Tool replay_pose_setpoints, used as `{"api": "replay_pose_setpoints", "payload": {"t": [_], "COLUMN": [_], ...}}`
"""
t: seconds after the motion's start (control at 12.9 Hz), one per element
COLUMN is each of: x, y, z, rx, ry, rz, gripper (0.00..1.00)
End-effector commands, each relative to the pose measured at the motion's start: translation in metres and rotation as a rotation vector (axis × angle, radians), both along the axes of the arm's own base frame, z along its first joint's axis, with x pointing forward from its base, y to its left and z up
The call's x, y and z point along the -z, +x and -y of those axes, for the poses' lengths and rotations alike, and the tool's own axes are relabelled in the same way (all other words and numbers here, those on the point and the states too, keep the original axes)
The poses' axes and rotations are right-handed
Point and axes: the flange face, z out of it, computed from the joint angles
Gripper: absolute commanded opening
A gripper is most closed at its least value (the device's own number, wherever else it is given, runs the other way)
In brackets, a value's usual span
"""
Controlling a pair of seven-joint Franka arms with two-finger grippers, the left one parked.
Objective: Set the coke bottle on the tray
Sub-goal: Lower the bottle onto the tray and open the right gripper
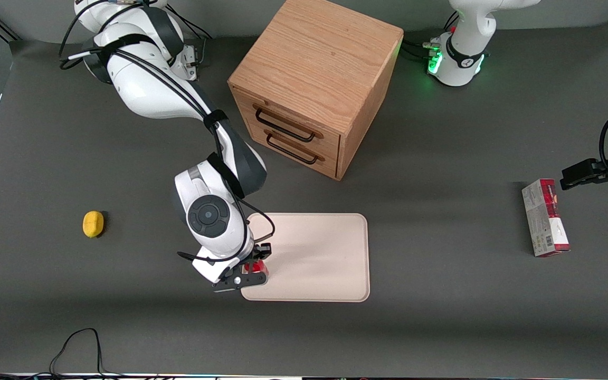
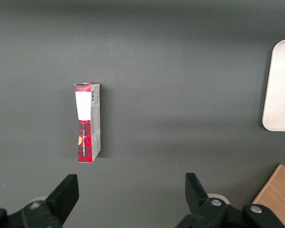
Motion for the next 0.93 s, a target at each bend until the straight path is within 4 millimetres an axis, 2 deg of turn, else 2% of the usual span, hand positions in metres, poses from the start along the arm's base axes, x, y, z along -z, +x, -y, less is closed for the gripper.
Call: {"api": "replay_pose_setpoints", "payload": {"t": [0.0,0.23,0.39,0.54,0.7,0.85], "x": [-0.006,-0.050,-0.104,-0.166,-0.218,-0.253], "y": [0.002,-0.005,-0.018,-0.042,-0.072,-0.108], "z": [0.000,0.004,0.009,0.019,0.035,0.063], "rx": [-0.002,0.002,0.009,0.027,0.034,0.031], "ry": [-0.003,0.001,-0.002,-0.017,-0.044,-0.057], "rz": [0.022,0.016,0.013,-0.009,-0.059,-0.081], "gripper": [1.00,1.00,1.00,1.00,1.00,1.00]}}
